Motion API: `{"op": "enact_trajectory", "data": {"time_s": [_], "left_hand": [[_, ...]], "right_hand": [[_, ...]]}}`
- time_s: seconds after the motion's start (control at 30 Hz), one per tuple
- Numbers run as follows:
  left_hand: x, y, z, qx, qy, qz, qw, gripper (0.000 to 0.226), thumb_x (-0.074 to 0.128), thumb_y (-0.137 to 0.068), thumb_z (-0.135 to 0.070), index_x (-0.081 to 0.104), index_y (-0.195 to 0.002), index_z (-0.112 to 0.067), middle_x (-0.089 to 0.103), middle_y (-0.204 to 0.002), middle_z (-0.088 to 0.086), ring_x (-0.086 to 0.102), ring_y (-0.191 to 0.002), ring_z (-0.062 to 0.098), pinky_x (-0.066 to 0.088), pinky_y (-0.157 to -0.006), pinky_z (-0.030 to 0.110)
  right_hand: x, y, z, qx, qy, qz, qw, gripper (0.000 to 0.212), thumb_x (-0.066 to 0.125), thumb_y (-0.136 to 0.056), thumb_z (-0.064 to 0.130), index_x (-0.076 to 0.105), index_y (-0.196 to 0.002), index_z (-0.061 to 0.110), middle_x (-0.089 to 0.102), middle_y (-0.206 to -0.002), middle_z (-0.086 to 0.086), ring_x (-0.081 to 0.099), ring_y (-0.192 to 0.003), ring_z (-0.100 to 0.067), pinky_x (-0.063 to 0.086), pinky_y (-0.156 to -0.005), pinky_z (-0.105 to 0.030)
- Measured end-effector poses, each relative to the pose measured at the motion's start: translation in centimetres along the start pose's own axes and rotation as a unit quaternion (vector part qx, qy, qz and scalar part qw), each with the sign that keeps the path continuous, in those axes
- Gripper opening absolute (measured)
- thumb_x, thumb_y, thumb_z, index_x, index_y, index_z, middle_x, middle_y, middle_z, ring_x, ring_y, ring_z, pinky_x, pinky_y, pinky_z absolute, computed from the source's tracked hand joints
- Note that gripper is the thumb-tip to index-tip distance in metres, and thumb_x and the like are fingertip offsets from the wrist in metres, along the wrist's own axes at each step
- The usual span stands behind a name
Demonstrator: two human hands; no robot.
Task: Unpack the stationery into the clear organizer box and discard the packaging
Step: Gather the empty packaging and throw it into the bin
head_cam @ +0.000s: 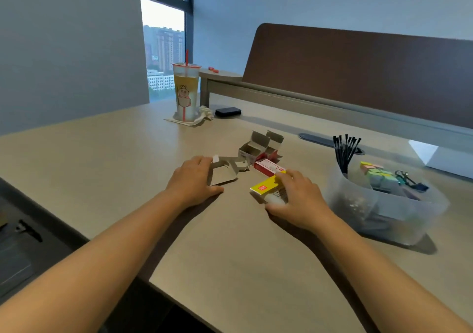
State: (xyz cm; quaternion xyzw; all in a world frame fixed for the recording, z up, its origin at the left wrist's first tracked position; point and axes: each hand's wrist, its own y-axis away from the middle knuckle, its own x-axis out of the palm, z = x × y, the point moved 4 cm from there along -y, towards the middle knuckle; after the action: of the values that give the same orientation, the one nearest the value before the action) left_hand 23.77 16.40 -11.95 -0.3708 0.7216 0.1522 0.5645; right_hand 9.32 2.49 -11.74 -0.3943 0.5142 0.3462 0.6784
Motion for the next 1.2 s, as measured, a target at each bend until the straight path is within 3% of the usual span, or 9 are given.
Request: {"op": "enact_trajectory", "data": {"time_s": [0.23,0.4,0.6,0.7,0.8,0.87,1.0,1.07,1.2], "left_hand": [[0.0,0.4,0.2,-0.022,0.026,-0.021,0.999,0.059,0.065,-0.077,-0.038,0.044,-0.124,-0.009,0.053,-0.122,0.012,0.050,-0.109,0.028,0.044,-0.091,0.037],[-2.4,4.0,2.1,-0.033,0.080,-0.054,0.995,0.043,0.064,-0.078,-0.036,0.052,-0.108,-0.007,0.052,-0.107,0.011,0.053,-0.090,0.024,0.044,-0.074,0.030],[-6.8,11.6,9.9,-0.099,0.096,-0.122,0.983,0.043,0.061,-0.081,-0.032,0.051,-0.114,-0.007,0.052,-0.110,0.010,0.044,-0.088,0.014,0.036,-0.074,0.025],[-8.7,16.6,14.7,-0.167,0.106,-0.152,0.968,0.040,0.063,-0.080,-0.031,0.053,-0.112,-0.008,0.052,-0.110,0.013,0.046,-0.088,0.017,0.035,-0.072,0.028],[-10.1,21.9,19.1,-0.226,0.110,-0.177,0.951,0.039,0.065,-0.079,-0.028,0.054,-0.111,-0.009,0.054,-0.112,0.013,0.047,-0.090,0.019,0.035,-0.072,0.029],[-10.4,25.2,21.7,-0.261,0.110,-0.186,0.941,0.040,0.066,-0.078,-0.027,0.054,-0.111,-0.009,0.055,-0.113,0.012,0.048,-0.093,0.019,0.036,-0.073,0.030],[-8.1,30.6,27.2,-0.337,0.105,-0.152,0.923,0.045,0.068,-0.076,-0.027,0.053,-0.114,-0.009,0.056,-0.117,0.012,0.052,-0.102,0.025,0.039,-0.076,0.030],[-5.6,32.5,29.9,-0.384,0.104,-0.113,0.910,0.048,0.068,-0.076,-0.028,0.052,-0.117,-0.010,0.055,-0.121,0.011,0.052,-0.106,0.026,0.039,-0.080,0.031],[1.1,34.5,34.4,-0.451,0.117,-0.022,0.885,0.051,0.068,-0.077,-0.027,0.048,-0.122,-0.009,0.054,-0.125,0.011,0.051,-0.111,0.027,0.040,-0.084,0.032]], "right_hand": [[-0.2,0.6,0.5,-0.019,-0.071,-0.044,0.996,0.068,0.060,-0.079,0.043,0.031,-0.135,0.020,0.031,-0.141,-0.004,0.032,-0.125,-0.022,0.030,-0.103,-0.034],[-0.3,1.1,4.4,-0.042,-0.239,-0.044,0.969,0.061,0.062,-0.080,0.032,0.034,-0.133,0.019,0.034,-0.139,-0.005,0.033,-0.123,-0.017,0.034,-0.094,-0.027],[0.9,2.1,13.3,-0.124,-0.307,0.004,0.944,0.061,0.062,-0.081,0.030,0.034,-0.133,0.018,0.035,-0.138,-0.006,0.030,-0.108,-0.004,0.030,-0.086,-0.020],[1.6,2.7,18.8,-0.172,-0.319,0.013,0.932,0.058,0.063,-0.080,0.028,0.037,-0.131,0.016,0.038,-0.134,-0.008,0.033,-0.105,-0.004,0.026,-0.081,-0.010],[2.7,4.0,24.6,-0.222,-0.344,0.022,0.912,0.056,0.064,-0.080,0.026,0.040,-0.129,0.015,0.040,-0.130,-0.007,0.034,-0.103,-0.003,0.029,-0.067,-0.002],[4.0,5.2,28.3,-0.260,-0.357,0.039,0.896,0.055,0.064,-0.079,0.026,0.040,-0.128,0.016,0.040,-0.129,-0.006,0.035,-0.102,-0.003,0.031,-0.069,0.000],[8.9,7.2,34.0,-0.302,-0.365,0.123,0.872,0.057,0.065,-0.079,0.026,0.039,-0.128,0.015,0.039,-0.129,-0.004,0.037,-0.109,-0.007,0.030,-0.078,-0.006],[12.9,7.5,35.1,-0.286,-0.356,0.170,0.873,0.056,0.065,-0.079,0.024,0.040,-0.128,0.013,0.039,-0.130,-0.005,0.039,-0.117,-0.013,0.030,-0.079,-0.008],[22.1,7.7,35.4,-0.236,-0.292,0.283,0.883,0.062,0.063,-0.079,0.028,0.035,-0.133,0.014,0.035,-0.137,-0.005,0.038,-0.124,-0.018,0.030,-0.094,-0.023]]}}
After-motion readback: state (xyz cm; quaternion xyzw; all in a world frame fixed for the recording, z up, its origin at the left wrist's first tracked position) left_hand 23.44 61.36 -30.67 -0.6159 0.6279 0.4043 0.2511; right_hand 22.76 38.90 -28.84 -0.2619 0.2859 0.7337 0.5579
